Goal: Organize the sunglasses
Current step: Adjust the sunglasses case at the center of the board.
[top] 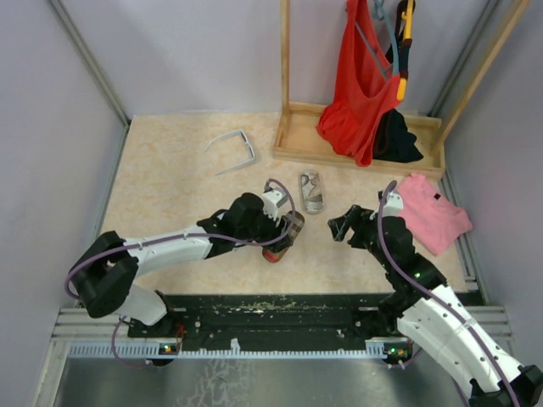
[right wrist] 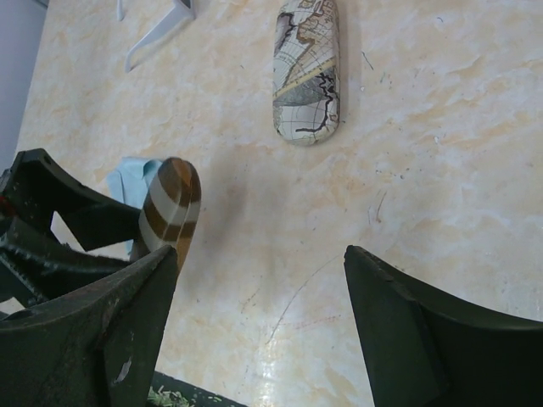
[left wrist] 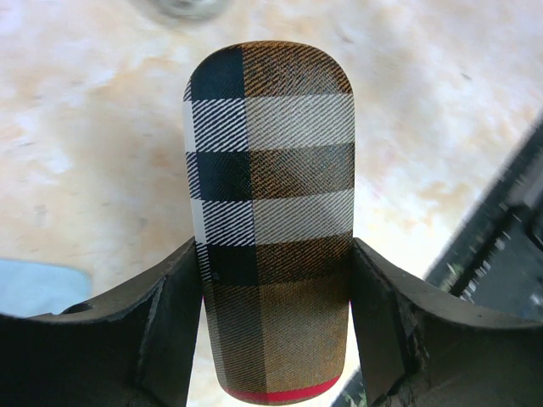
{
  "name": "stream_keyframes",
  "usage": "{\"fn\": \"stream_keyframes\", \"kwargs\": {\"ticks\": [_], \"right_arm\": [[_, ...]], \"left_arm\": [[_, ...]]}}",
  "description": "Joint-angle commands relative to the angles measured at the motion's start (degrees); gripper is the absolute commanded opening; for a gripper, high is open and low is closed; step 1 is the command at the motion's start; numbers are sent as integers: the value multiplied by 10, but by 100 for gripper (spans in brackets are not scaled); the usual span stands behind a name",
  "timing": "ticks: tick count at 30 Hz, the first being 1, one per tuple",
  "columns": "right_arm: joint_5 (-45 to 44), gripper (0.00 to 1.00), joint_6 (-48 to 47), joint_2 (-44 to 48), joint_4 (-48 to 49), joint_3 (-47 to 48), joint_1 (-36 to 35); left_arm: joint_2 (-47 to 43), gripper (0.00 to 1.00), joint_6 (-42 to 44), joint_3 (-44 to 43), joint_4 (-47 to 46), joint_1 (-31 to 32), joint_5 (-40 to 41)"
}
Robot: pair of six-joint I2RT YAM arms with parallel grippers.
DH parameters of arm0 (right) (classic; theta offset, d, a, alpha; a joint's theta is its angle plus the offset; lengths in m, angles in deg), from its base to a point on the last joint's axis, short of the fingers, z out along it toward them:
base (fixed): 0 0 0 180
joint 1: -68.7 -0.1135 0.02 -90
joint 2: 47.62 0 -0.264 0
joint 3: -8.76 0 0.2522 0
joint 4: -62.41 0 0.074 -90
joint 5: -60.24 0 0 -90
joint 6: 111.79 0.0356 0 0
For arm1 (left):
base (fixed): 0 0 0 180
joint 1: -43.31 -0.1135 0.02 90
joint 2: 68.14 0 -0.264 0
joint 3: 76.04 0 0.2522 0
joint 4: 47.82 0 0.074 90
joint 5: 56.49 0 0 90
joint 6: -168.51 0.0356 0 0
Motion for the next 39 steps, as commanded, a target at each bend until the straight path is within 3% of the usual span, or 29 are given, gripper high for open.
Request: {"fn": "stream_keyframes", "kwargs": {"ticks": [1, 5, 11, 19, 33, 39], "right_arm": [[-17, 79, 8, -8, 16, 7, 2], [-23, 79, 12, -18, 10, 10, 2], [-29, 79, 21, -31, 7, 12, 2], [-33, 79, 26, -42, -7, 20, 2], [-39, 82, 18, -38, -36, 32, 2], [-57, 85, 5, -45, -55, 48, 2]], "left_arm": [[18, 52, -54, -53, 70, 17, 196], [45, 52, -107, -94, 133, 42, 310], [111, 53, -223, -154, 211, 91, 410], [203, 58, -339, -233, 292, 132, 445], [204, 90, -344, -221, 281, 132, 433], [111, 95, -290, -194, 241, 130, 453]]}}
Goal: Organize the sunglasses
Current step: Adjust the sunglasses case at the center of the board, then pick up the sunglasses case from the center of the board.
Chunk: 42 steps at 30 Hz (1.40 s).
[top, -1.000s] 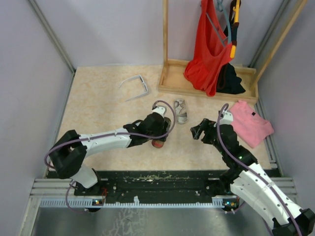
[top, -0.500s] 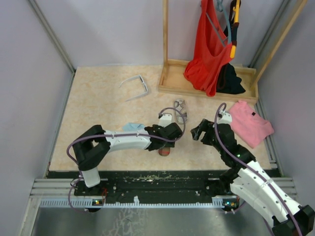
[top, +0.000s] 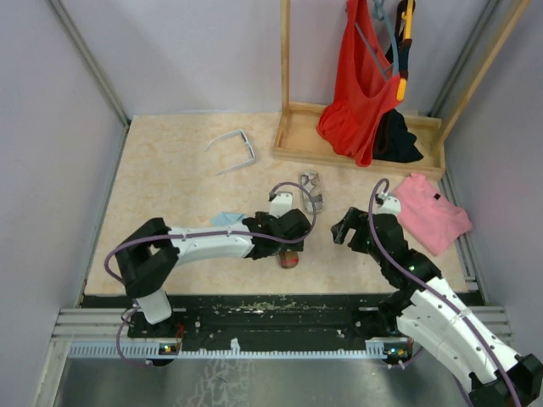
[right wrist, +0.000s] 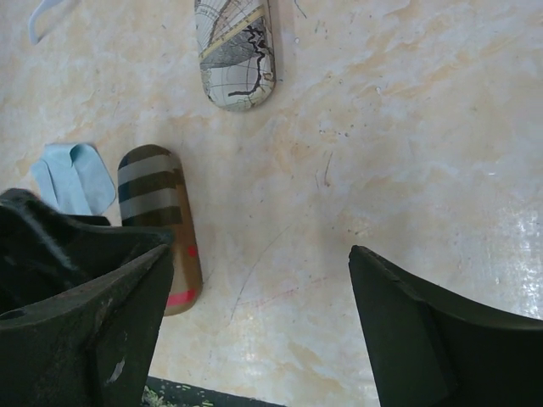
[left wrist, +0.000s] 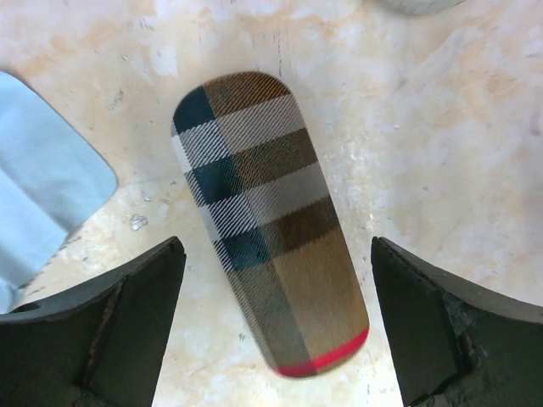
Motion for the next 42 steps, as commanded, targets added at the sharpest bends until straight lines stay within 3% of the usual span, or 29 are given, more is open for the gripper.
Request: {"fn": "stream_keyframes", "kwargs": {"ticks": [1, 8, 13, 22, 29, 42], "right_arm": [[-17, 85, -18, -7, 1, 48, 2], [66, 88, -81, -84, 24, 80, -3], [80, 90, -130, -217, 46, 128, -66], [88, 91, -173, -447, 72, 247, -163], [50, 93, -181, -558, 41, 317, -189], [55, 97, -187, -627, 26, 346, -198]], "left_arm": [[-102, 96, 50, 25, -45, -3, 32], [-280, 97, 76, 134, -60, -72, 46], [-406, 97, 77, 223, -44, -151, 17], [-549, 97, 74, 289, 14, -163, 39], [-593, 97, 85, 313, 28, -162, 41], [-593, 97, 94, 320, 11, -162, 20]]}}
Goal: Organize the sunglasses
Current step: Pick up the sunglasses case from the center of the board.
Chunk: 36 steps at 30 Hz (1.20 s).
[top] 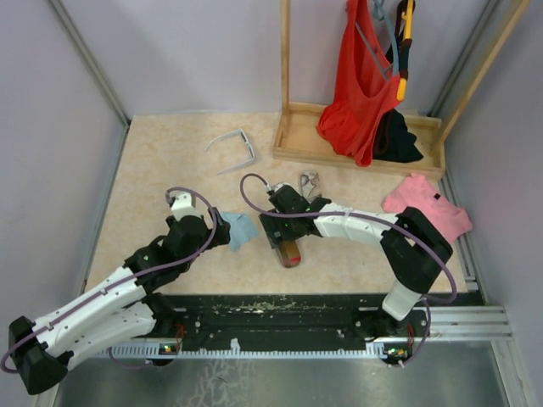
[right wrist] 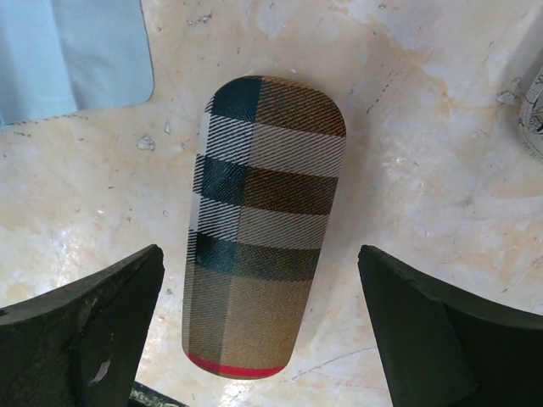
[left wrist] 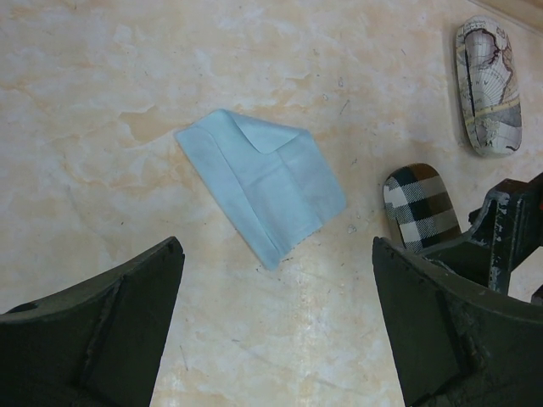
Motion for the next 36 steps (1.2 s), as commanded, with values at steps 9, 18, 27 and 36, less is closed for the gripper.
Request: {"fn": "stream_keyframes", "kwargs": {"ticks": [9, 18, 27, 36], "right_arm": [[0, 98, -2, -31, 11, 25, -5], [-8, 92, -4, -25, 13, 28, -4], [-5, 82, -8, -27, 12, 31, -5], [0, 64, -10, -28, 8, 35, -5]], "left_arm": [[-6, 97, 12, 9, -9, -2, -11], [-3, 97, 16, 9, -15, -2, -15], [-3, 97, 18, 9, -17, -2, -17], [-3, 97, 19, 10, -18, -2, -19]]}}
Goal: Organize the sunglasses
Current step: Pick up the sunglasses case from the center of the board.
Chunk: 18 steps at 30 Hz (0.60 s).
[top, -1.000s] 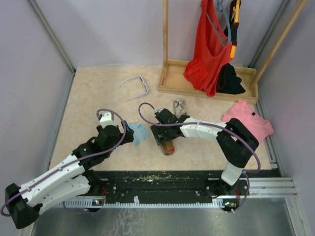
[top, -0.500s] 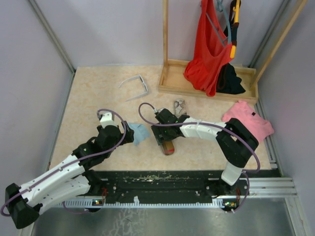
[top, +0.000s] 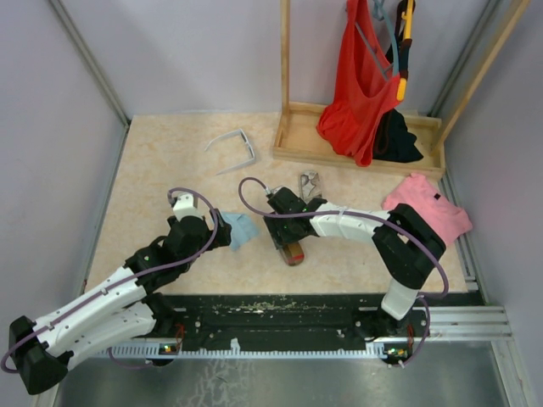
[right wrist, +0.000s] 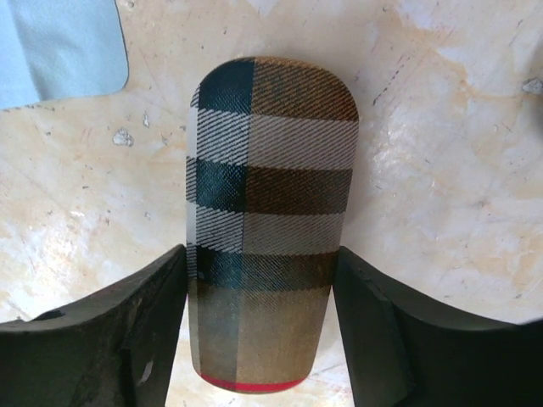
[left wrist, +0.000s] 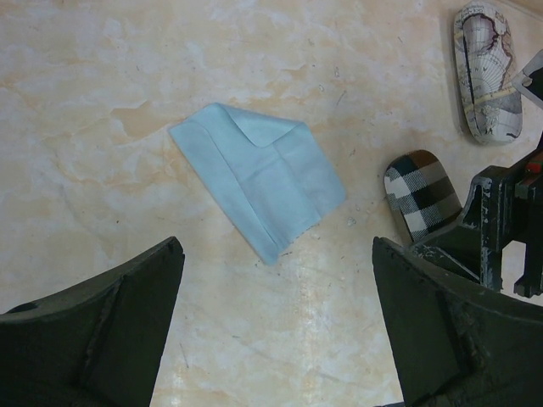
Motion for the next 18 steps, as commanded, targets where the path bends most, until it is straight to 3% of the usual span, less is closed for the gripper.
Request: {"fn": "stream_keyframes", "kwargs": {"ticks": [1, 7, 11, 15, 18], "right_arm": [[-4, 58, -9, 6, 12, 30, -5], [-16, 32, -7, 42, 12, 30, -8], [-15, 3, -5, 92, 17, 24, -8], [-28, 0, -10, 165, 46, -1, -9], [-25, 0, -20, 251, 132, -63, -7]], "left_arm": [[-3, 97, 9, 4, -14, -2, -4], [-12, 97, 12, 0, -16, -2, -10], [-39, 97, 28, 1, -39, -2, -35], [-82, 97, 61, 3, -86, -2, -78], [-112, 98, 94, 3, -135, -2, -129]]}}
